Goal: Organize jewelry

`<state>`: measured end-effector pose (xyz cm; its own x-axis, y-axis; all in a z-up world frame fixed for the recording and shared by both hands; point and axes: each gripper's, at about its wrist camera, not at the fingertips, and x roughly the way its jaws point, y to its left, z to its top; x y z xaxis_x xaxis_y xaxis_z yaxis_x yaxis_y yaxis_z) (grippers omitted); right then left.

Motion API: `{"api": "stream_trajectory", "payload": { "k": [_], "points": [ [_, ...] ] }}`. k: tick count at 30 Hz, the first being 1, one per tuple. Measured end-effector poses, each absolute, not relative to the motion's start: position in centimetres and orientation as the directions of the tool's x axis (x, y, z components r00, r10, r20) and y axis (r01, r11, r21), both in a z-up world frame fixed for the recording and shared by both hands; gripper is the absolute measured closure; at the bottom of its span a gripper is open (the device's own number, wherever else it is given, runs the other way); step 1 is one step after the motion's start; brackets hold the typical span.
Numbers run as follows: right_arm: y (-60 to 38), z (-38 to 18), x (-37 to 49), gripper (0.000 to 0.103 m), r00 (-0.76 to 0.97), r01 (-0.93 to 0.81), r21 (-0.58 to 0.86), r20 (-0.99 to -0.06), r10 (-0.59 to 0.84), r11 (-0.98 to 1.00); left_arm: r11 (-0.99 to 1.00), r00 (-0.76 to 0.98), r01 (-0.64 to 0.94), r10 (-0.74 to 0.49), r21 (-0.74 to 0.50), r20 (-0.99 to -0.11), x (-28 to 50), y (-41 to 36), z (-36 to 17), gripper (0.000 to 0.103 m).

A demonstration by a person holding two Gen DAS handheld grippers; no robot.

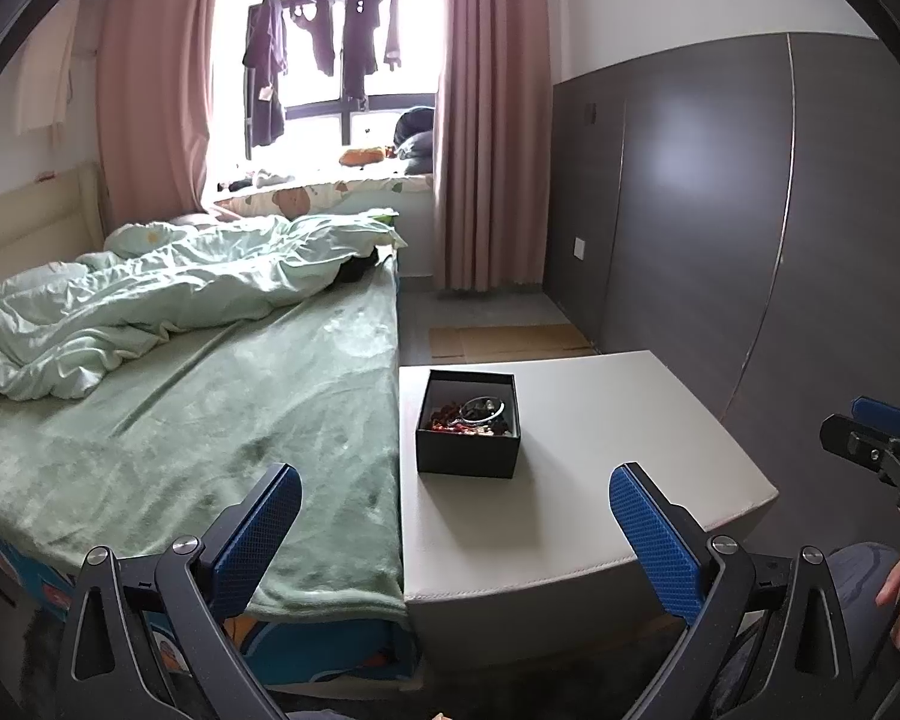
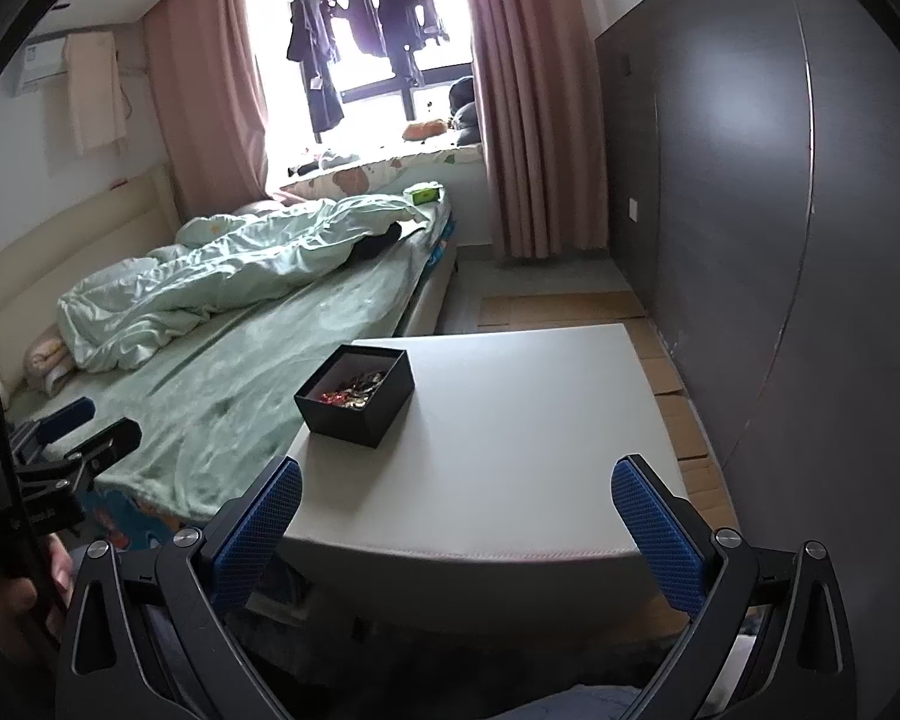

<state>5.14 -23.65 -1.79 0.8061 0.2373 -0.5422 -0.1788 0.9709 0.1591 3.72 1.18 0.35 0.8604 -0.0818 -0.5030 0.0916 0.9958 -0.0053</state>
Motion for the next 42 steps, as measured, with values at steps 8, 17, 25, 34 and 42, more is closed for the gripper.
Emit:
{"api": "stream_trajectory", "payload": {
  "k": [8, 17, 25, 34, 42],
  "points": [
    [-23.37, -1.74, 4.98, 0.000, 0.808, -0.177, 0.149, -0.543, 0.230, 0.973, 0.996, 0.860, 0.091, -0.081, -0.005, -0.504, 3.77, 1.12, 0.28, 0.000],
    [-22.90, -1.81, 4.97, 0.000, 0.805, -0.181, 0.139, -0.547, 0.228, 0.974, 0.996, 0.861, 0.085, -0.080, -0.013, -0.502, 3.45, 1.45, 0.27, 0.000],
    [-22.73, -1.90, 4.86, 0.000, 0.806, -0.181, 0.131, -0.548, 0.223, 0.975, 0.996, 0.861, 0.084, -0.079, -0.013, -0.502, 3.28, 1.61, 0.25, 0.000],
    [-22.81, -2.01, 4.90, 0.000, 0.805, -0.176, 0.134, -0.550, 0.221, 0.975, 0.996, 0.866, 0.087, -0.078, -0.004, -0.494, 2.99, 1.46, 0.35, 0.000],
    [-22.71, -2.14, 5.07, 0.000, 0.803, -0.174, 0.128, -0.556, 0.216, 0.976, 0.996, 0.869, 0.091, -0.084, -0.010, -0.488, 3.08, 1.42, 0.49, 0.000]
  ]
}}
